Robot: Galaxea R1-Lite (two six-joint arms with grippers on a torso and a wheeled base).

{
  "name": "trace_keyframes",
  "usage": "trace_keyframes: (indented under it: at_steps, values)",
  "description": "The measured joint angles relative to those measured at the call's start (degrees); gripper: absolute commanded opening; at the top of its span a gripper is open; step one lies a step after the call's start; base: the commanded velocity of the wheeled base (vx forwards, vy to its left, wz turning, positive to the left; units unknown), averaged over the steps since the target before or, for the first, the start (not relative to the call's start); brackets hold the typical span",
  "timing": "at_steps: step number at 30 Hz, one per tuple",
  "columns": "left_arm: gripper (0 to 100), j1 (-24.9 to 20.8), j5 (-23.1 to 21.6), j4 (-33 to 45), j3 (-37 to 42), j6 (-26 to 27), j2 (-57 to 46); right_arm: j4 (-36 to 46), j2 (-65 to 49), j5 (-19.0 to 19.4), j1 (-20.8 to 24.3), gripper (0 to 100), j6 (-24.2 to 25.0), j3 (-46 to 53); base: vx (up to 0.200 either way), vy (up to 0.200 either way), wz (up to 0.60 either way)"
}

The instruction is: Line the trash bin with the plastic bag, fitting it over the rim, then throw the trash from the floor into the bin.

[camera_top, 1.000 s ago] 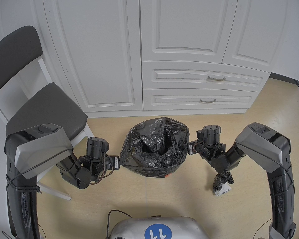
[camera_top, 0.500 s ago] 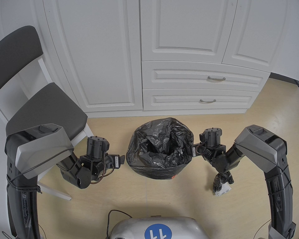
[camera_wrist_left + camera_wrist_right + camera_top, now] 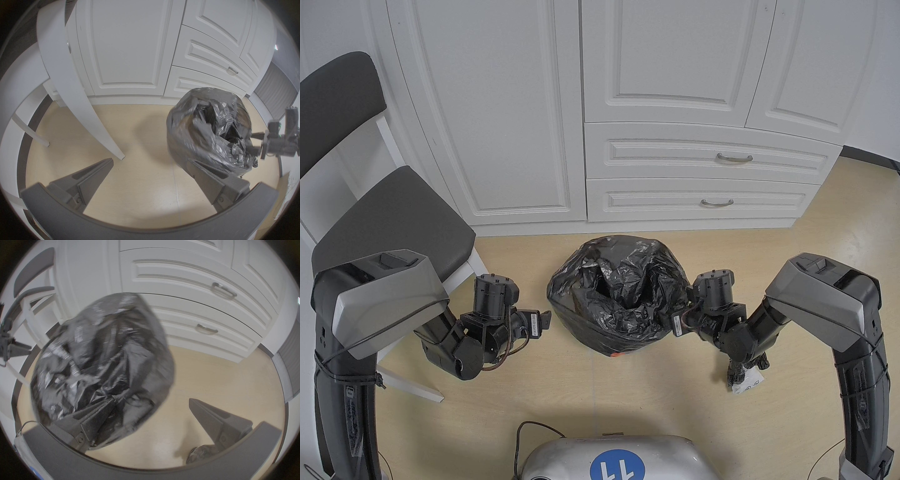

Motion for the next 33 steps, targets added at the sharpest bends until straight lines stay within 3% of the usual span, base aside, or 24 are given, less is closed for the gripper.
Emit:
trace_keyframes:
  at_steps: [8, 14, 33]
  values:
    - [100, 0.06, 0.02, -0.1, 0.17, -0.06, -0.27, 0.8, -1.27, 0.06, 7.49, 100, 0.15, 6.1, 0.0, 0.0, 0.0]
    - [100, 0.13, 0.02, -0.44, 0.37, -0.22, -0.72, -0.2, -1.79, 0.04, 10.61, 100, 3.1, 7.0, 0.0, 0.0, 0.0]
    - [100, 0.24, 0.32, -2.71, 0.87, -0.33, -1.15, 1.38, -11.06, 0.17, 7.55, 100, 5.08, 7.11, 0.0, 0.0, 0.0]
